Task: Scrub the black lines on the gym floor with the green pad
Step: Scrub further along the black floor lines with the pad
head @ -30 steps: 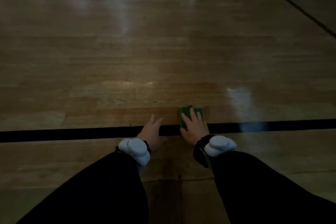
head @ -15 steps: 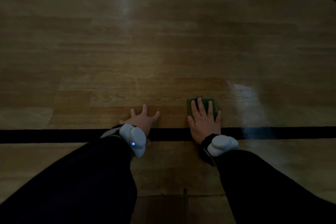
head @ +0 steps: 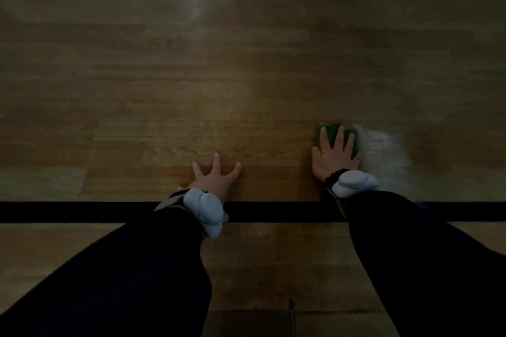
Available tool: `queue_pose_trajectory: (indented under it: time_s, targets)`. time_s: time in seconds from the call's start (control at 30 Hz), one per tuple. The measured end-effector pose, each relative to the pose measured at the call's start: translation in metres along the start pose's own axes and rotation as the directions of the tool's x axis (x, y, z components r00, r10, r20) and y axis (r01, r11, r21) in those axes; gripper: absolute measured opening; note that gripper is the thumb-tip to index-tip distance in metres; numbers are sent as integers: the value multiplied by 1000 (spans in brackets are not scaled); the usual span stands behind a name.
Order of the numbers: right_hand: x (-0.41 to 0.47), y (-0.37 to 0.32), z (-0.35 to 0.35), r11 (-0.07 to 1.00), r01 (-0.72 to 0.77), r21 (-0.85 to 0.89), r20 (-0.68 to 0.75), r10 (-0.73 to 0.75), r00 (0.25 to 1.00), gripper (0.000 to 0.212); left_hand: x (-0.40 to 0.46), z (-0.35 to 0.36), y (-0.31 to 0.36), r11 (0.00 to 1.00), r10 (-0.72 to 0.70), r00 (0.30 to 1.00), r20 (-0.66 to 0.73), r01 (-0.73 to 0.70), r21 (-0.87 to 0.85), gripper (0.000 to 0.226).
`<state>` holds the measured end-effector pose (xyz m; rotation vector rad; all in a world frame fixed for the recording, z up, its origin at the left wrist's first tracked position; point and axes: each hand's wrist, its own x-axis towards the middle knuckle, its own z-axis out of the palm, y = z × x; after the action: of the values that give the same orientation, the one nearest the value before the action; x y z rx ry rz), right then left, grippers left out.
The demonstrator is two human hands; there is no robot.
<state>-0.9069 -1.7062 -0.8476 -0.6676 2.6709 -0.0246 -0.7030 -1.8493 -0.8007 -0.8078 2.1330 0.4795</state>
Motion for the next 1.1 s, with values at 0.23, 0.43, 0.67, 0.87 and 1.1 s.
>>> queue_pose_trajectory:
  time_s: [0.23,0.43,0.67,0.87,1.1]
  targets:
    - [-5,-23,-1,968,246,-39,62,-243,968,57,-1,1,3,998,-16,1000,-13,17,63,119]
    - [-40,-92,21,839,531,-117,149,-514,845,58,-3,2,5,996,-37,999,-34,40,76,119]
    - [-32,-69,13,839,542,-55,152,-529,835,53,0,2,-1,999,-10,1000,-25,11,53,119]
    - [-8,-9,-3,944,328,-35,103,-323,941,54,-3,3,-4,999,25,999,-34,-23,48,117]
    - [0,22,-13,999,33,16,60,-34,998,55,2,7,-4,1000,-3,999,-42,3,-10,118]
